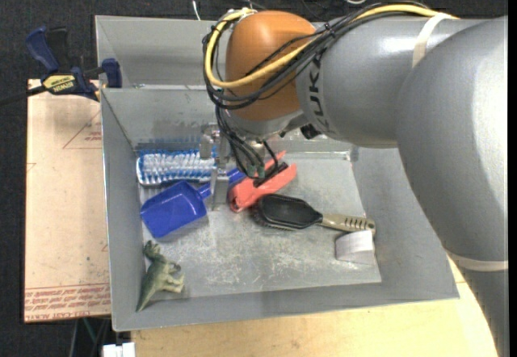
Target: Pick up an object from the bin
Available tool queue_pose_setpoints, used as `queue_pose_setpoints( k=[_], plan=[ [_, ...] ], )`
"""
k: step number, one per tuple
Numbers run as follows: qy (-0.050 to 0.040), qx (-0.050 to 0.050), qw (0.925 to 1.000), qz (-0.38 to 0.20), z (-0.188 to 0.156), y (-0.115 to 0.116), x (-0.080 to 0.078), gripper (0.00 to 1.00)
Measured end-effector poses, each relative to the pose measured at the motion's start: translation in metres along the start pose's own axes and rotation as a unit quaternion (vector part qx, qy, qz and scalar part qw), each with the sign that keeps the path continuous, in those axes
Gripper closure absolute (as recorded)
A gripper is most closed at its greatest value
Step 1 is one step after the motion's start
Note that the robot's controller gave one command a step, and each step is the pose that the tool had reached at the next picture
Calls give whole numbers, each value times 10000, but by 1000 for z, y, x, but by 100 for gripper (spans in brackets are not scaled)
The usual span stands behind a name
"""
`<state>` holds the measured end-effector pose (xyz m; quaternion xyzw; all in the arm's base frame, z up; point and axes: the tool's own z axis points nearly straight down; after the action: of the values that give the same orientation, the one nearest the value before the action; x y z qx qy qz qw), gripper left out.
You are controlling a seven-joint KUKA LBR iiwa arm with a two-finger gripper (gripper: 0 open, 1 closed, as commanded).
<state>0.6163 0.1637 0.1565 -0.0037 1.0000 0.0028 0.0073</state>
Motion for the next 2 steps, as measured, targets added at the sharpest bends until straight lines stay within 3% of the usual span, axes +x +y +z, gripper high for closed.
queue_pose_setpoints(
  k=[1,2],
  plan=[
    [77,-3,9993,-359,58,62,34,0],
    [-54,-12,10000,-69,86,48,31,0]
  ],
)
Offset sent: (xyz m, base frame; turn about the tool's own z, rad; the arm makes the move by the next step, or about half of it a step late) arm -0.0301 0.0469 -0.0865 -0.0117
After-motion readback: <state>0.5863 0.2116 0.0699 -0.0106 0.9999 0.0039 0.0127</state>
